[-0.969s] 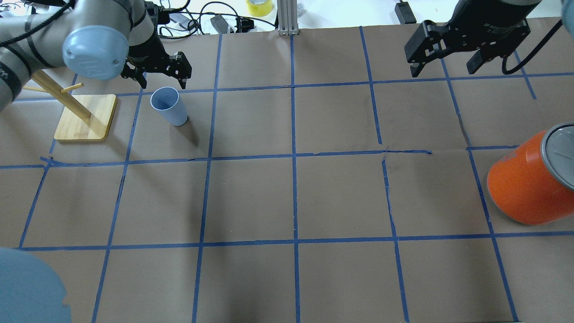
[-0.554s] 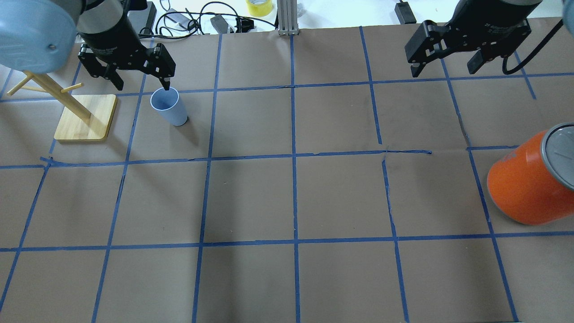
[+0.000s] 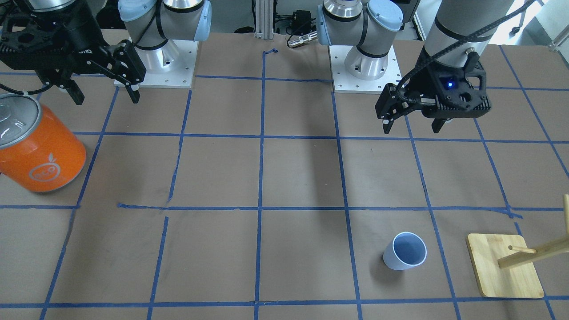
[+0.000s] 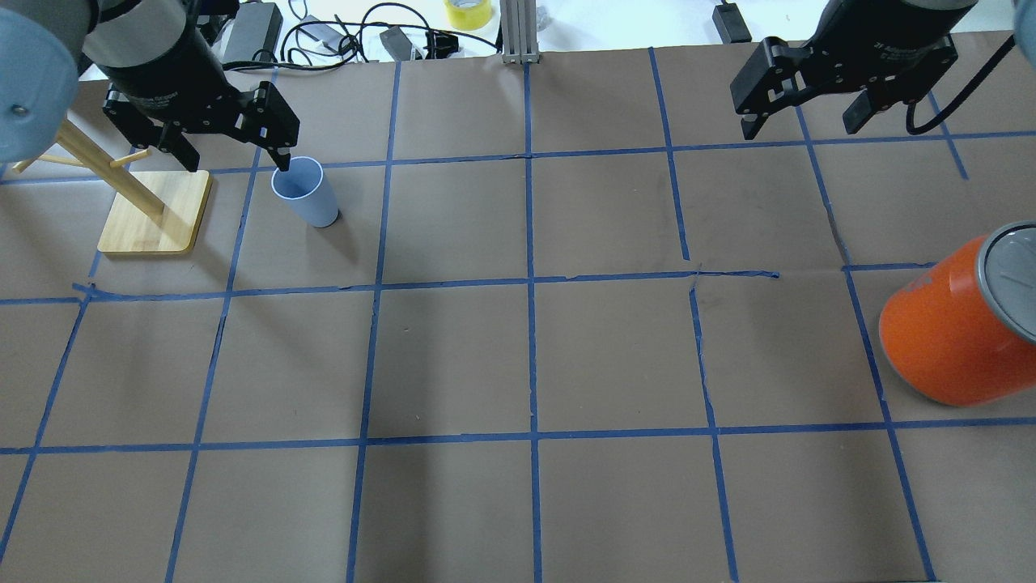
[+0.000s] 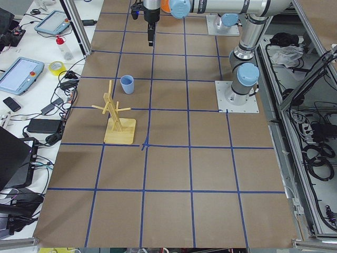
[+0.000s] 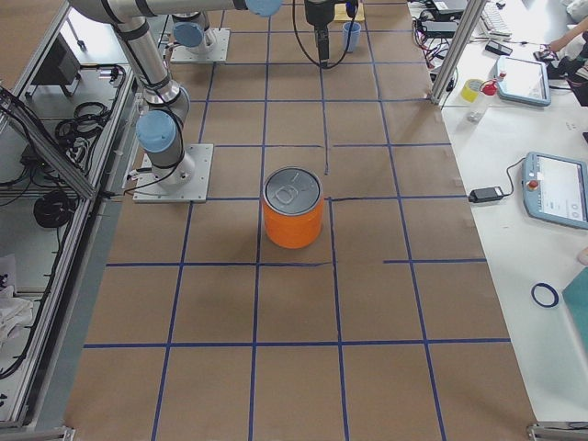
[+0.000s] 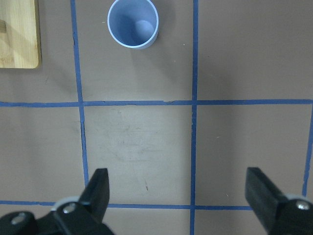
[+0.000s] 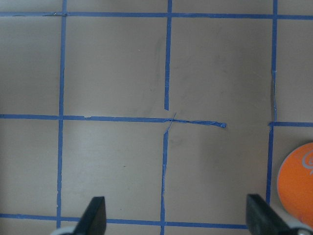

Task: Flip cup
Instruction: 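Open the left gripper and raise it away from the upright cup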

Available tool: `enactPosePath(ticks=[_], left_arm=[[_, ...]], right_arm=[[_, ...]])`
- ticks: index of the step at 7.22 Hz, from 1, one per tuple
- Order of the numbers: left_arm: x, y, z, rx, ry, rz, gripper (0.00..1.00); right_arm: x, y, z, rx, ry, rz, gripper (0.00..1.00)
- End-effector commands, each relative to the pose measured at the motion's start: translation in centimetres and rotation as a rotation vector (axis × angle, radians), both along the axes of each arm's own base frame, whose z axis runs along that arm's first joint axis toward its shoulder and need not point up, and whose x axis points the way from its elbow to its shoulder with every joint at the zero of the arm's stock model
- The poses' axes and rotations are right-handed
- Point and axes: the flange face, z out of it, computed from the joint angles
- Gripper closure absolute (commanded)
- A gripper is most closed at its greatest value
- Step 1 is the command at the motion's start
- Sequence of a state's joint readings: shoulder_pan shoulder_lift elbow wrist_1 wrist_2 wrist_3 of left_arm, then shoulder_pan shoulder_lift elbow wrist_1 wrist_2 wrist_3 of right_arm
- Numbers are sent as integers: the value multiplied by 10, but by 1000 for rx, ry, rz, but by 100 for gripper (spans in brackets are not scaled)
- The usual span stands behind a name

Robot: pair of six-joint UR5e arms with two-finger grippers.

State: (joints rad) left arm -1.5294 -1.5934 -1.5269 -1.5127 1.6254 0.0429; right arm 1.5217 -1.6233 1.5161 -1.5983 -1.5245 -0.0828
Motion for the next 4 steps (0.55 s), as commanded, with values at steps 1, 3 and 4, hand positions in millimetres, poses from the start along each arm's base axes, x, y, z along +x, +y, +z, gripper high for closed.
enactPosePath(ticks=[1,3,4], left_arm=[[-2,14,5,-4,16,0,0],[-3,25,0,7,17,-1,0],[-3,29,2,0,19,-2,0]], right_arm=[[0,0,1,-2,-1,0,0],[0,0,2,-4,-2,3,0],[0,0,2,-4,-2,2,0]])
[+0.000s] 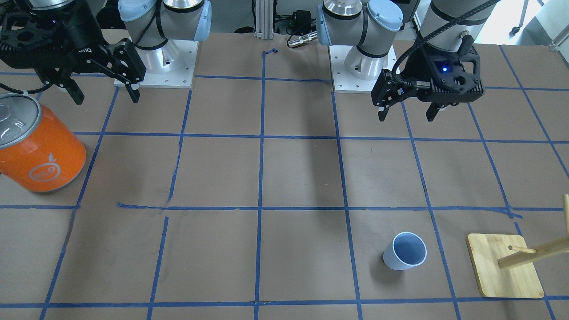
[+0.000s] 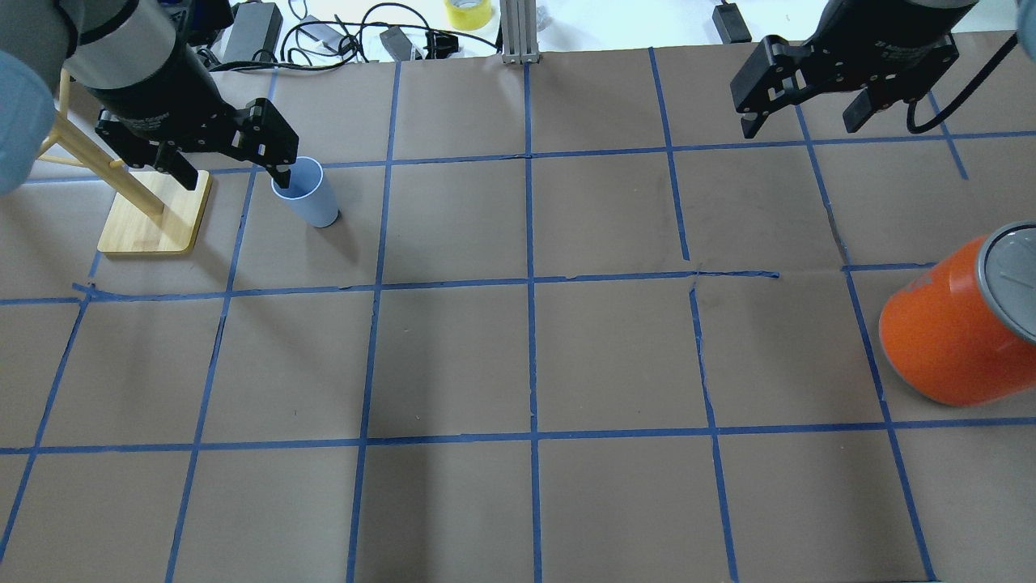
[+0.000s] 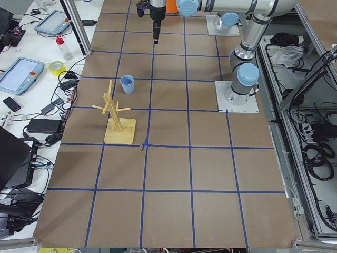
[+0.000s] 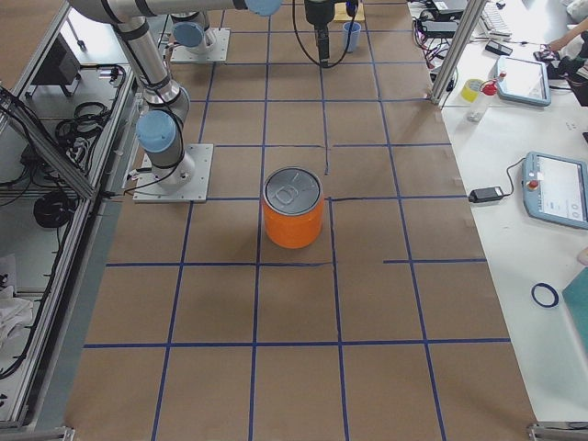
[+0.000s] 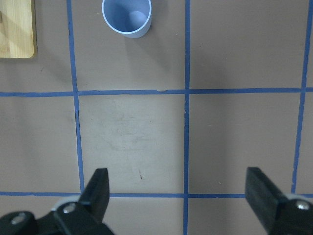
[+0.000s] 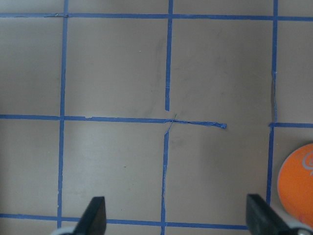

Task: Flip cup
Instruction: 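Open the left gripper and raise it away from the upright cup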

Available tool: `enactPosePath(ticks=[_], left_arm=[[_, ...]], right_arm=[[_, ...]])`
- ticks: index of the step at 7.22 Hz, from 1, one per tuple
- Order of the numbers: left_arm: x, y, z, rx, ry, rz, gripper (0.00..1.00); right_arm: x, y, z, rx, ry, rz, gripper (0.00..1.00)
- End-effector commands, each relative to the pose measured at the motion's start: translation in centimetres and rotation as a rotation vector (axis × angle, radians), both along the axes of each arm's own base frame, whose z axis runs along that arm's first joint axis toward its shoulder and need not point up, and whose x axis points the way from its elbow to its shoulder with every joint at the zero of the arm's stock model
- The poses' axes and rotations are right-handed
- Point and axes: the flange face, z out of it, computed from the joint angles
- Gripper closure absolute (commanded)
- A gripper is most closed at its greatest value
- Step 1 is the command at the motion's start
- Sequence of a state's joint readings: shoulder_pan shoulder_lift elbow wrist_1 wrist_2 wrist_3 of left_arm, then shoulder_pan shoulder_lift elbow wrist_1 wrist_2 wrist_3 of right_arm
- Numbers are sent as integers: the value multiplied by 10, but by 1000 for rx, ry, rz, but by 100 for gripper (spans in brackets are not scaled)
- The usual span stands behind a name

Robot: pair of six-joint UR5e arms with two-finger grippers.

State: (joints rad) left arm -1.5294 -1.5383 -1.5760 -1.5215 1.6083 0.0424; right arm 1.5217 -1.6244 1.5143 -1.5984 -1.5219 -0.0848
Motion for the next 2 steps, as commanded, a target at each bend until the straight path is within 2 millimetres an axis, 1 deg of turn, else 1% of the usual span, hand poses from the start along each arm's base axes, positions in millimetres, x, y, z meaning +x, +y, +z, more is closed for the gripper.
enactPosePath(ticks=[1,2], left_arm=[[-1,6,0,-2,5,-1,0],[-1,7,1,-2,4,-1,0]], right_arm=[[0,0,-1,1,0,1,0],[0,0,-1,3,3,1,0]])
